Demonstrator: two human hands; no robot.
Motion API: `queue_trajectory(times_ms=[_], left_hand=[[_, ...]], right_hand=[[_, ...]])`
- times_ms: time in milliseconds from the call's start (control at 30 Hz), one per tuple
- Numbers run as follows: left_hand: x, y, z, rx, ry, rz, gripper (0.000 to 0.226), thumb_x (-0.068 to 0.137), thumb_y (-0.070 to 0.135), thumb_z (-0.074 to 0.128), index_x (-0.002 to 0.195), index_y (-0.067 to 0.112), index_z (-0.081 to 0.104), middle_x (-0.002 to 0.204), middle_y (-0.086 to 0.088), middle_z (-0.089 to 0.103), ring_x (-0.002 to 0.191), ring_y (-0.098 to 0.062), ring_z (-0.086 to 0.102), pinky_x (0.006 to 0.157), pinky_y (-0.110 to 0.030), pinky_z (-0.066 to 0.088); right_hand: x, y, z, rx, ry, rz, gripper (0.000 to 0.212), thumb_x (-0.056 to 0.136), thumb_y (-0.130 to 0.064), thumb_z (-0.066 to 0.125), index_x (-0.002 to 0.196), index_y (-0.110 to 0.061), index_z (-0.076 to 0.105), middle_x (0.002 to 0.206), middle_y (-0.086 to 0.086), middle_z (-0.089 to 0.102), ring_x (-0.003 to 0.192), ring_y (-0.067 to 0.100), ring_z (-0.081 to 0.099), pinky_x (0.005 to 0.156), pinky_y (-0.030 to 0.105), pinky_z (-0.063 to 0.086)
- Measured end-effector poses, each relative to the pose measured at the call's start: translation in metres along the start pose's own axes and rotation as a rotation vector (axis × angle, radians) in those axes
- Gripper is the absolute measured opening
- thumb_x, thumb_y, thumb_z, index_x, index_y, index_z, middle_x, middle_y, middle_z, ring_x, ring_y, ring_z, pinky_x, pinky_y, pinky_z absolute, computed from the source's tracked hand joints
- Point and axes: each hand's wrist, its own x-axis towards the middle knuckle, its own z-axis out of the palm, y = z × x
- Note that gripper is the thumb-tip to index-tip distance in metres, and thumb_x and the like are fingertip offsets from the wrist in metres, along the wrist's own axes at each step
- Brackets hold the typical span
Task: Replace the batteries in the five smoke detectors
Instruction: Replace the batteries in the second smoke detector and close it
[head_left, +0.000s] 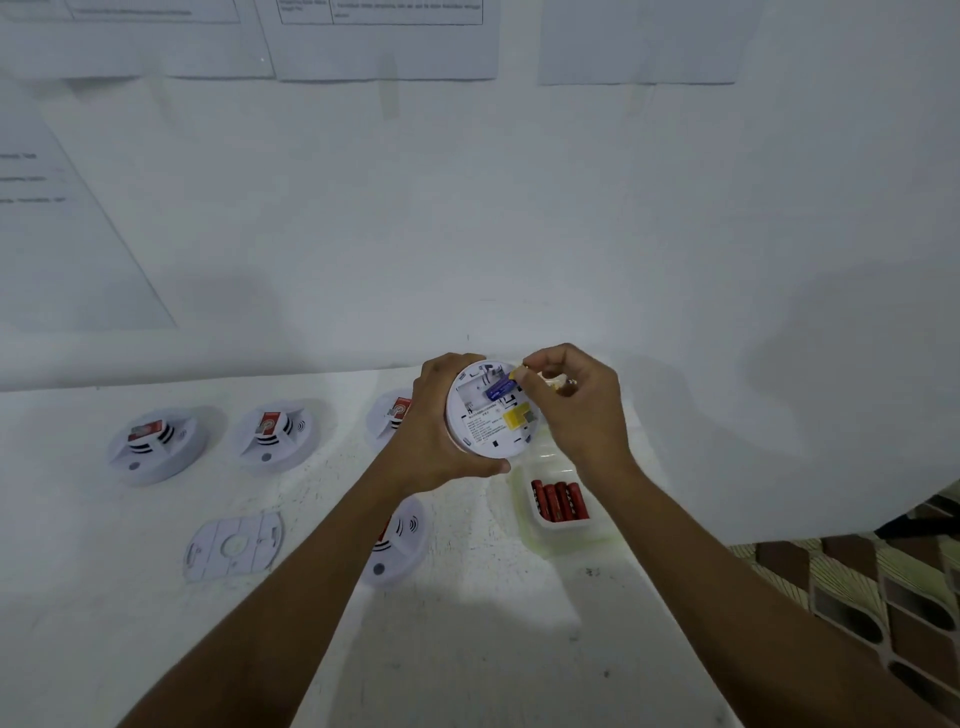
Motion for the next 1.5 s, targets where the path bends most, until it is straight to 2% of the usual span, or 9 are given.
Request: queue_trajectory(times_ms=[167,267,400,567,800,1000,1200,1333,1500], left_hand=[[-0.001,0.002,0.002,0.003,-0.018,0.001,0.095,0.05,0.055,0.084,0.13,0.029,0.04,0.126,0.016,0.044,0.119,-0.017,0.046,0.104,-0.04,0.042],[-0.003,0.001,0.004,-0.006,-0.032,-0.007,0.097,0.052,0.049,0.086,0.133,0.021,0.041,0.127,0.009,0.046,0.119,-0.017,0.047,0.105,-0.036,0.042],[-0.001,0.002,0.004,-0.052,-0.029,0.002,0.094,0.052,0.051,0.084,0.13,0.027,0.039,0.128,0.002,0.047,0.119,-0.021,0.048,0.107,-0.036,0.041],[0.001,-0.002,0.004,-0.078,-0.04,-0.027,0.093,0.051,0.048,0.087,0.129,0.032,0.038,0.13,0.009,0.045,0.121,-0.018,0.048,0.107,-0.038,0.041],[0.003,-0.009,-0.002,-0.059,-0.034,-0.09,0.1,0.045,0.052,0.087,0.13,0.042,0.037,0.131,0.007,0.044,0.125,-0.016,0.042,0.108,-0.042,0.039],[0.002,-0.023,-0.014,-0.029,-0.025,-0.14,0.107,0.041,0.048,0.089,0.134,0.033,0.038,0.132,0.006,0.042,0.126,-0.015,0.04,0.11,-0.043,0.037],[0.007,-0.024,-0.012,-0.023,-0.02,-0.114,0.097,0.045,0.045,0.089,0.127,0.036,0.038,0.128,0.016,0.042,0.124,-0.013,0.041,0.109,-0.036,0.037],[0.011,-0.027,-0.008,-0.007,-0.022,-0.081,0.089,0.049,0.043,0.087,0.124,0.035,0.039,0.126,0.022,0.041,0.121,-0.015,0.044,0.109,-0.038,0.038],[0.01,-0.033,-0.009,-0.006,-0.012,-0.086,0.092,0.048,0.055,0.083,0.126,0.036,0.038,0.128,0.02,0.042,0.122,-0.016,0.044,0.109,-0.04,0.039]], right_hand=[[-0.013,0.001,0.008,-0.018,0.022,-0.071,0.018,0.084,-0.015,0.076,0.08,-0.031,0.068,0.107,-0.004,0.062,0.098,0.004,0.061,0.081,0.029,0.055],[-0.015,0.002,0.01,-0.043,0.033,-0.114,0.012,0.084,-0.013,0.076,0.081,-0.023,0.07,0.104,-0.003,0.064,0.096,0.005,0.062,0.083,0.029,0.054],[-0.018,0.007,0.009,-0.116,0.041,-0.238,0.005,0.085,-0.013,0.074,0.09,-0.011,0.076,0.103,-0.006,0.064,0.094,-0.005,0.06,0.073,0.024,0.056],[-0.014,0.018,0.0,-0.227,-0.019,-0.406,0.024,0.087,-0.024,0.066,0.099,-0.007,0.077,0.11,0.004,0.069,0.096,0.009,0.066,0.074,0.028,0.059],[0.015,0.02,-0.018,-0.141,-0.097,-0.253,0.019,0.087,-0.006,0.069,0.103,-0.013,0.075,0.102,-0.001,0.07,0.087,0.001,0.066,0.067,0.016,0.054],[0.087,0.039,-0.04,-0.633,-0.376,0.021,0.013,0.088,-0.018,0.069,0.1,-0.019,0.075,0.086,0.005,0.075,0.07,0.01,0.066,0.063,0.016,0.047],[0.116,0.049,-0.013,-0.934,-0.591,0.063,0.024,0.077,-0.019,0.078,0.101,-0.02,0.075,0.086,0.004,0.073,0.072,0.015,0.067,0.07,0.027,0.054],[0.117,0.057,0.002,-0.974,-0.59,0.04,0.027,0.071,-0.024,0.084,0.096,-0.023,0.074,0.097,0.001,0.068,0.073,0.015,0.063,0.067,0.025,0.046],[0.115,0.063,0.009,-0.969,-0.609,0.07,0.023,0.071,-0.023,0.083,0.092,-0.022,0.076,0.084,-0.002,0.069,0.068,0.013,0.062,0.07,0.025,0.049]])
